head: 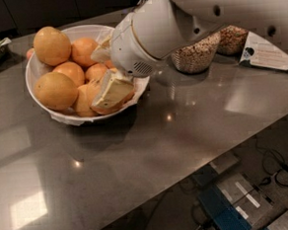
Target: Pick orange from white bowl
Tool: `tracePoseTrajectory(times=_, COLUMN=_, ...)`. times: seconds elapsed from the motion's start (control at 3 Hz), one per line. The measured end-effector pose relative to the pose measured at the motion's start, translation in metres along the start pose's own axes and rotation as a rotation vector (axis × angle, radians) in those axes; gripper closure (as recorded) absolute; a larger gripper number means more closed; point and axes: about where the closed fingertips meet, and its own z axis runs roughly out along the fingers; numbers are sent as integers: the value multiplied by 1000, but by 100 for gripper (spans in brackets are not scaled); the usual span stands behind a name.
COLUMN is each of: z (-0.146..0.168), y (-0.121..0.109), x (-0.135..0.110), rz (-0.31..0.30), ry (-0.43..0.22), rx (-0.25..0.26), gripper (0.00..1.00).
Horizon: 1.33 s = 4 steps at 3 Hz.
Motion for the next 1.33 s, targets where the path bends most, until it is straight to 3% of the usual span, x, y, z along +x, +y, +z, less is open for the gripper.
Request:
tracePoseTrajectory(times=0.33, z=6, y=5, x=6, rz=18, ry=0, rx=-13, gripper=44)
tracePoseTrajectory(times=0.67, z=8, y=7, x=10, rz=28, ry=6, rx=-20, gripper=39)
tracePoseTrajectory(times=1.0, z=9, y=9, x=12, rz=33, ry=12, rx=-26, gripper=23)
tracePoseTrajectory(times=1.33, z=13, y=10, x=16, rz=40, ry=24, rx=-39, gripper=27)
